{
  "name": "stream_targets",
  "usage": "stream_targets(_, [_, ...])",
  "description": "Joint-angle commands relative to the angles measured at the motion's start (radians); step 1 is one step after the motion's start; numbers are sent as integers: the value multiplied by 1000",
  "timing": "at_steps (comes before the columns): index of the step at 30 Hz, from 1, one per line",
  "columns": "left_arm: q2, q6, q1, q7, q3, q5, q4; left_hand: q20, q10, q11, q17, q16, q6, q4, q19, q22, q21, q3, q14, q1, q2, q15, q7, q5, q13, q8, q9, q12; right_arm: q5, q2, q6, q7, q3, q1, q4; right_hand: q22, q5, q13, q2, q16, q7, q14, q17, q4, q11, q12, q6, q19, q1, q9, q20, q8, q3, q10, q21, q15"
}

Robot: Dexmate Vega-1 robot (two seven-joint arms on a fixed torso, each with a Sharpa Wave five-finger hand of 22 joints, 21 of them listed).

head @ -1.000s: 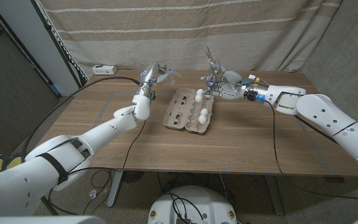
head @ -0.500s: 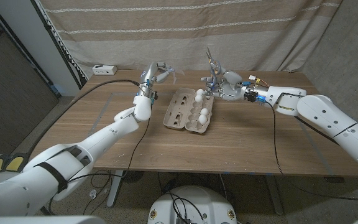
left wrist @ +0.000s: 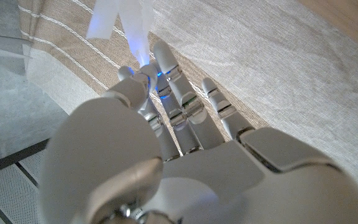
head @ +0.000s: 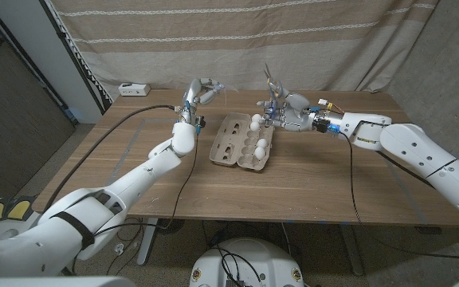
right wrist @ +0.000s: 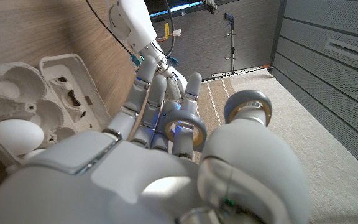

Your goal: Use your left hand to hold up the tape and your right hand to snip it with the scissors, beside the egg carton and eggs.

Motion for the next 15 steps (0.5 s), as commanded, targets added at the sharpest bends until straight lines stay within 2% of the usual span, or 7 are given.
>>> stream_targets(1, [-32, -25, 36, -105, -51, -124, -24, -137, 36, -27, -2, 0, -1, 1, 8, 3, 7, 7, -5, 11, 2, -1, 1, 8, 257, 8, 3, 111, 8, -2, -6, -9, 0, -14, -5, -1, -2, 1, 7, -1, 53, 7, 4, -2, -12, 7, -44, -4, 4, 2, 3, -5, -3, 16, 8, -36])
stream_targets(3, [-33, 10, 39, -149, -58, -160, -49, -137, 34, -27, -3, 0, -7, 2, 8, 3, 8, 7, -6, 10, 2, -1, 3, 8, 257, 6, 3, 111, 10, -3, -6, -6, 0, -16, -5, -1, -2, -3, 6, 0, 52, 6, 5, -2, -12, 5, -43, -4, 4, 2, 3, -6, -3, 16, 9, -36])
stream_targets(9, [-50, 6, 30, -228, -71, -226, -48, -136, 26, -29, -9, -3, -27, 7, 4, 5, 9, 9, -17, 6, 6, 0, -3, 11, 257, 5, 10, 109, 12, -3, -5, -4, 0, -21, -3, -1, -1, -1, 8, 1, 52, 6, 4, -3, -12, 7, -43, -4, 6, 3, 2, -8, -2, 19, 10, -36])
stream_targets(15, [-54, 4, 35, -264, -76, -248, -57, -136, 21, -29, -12, -2, -26, 6, 3, 6, 11, 9, -19, 6, 8, -1, 0, 11, 255, 9, 13, 106, 9, -8, 9, -7, 9, -36, -12, -2, -1, 2, 6, 0, 53, 6, 4, -4, -12, 8, -42, -5, 7, 4, 3, -10, -3, 17, 11, -37])
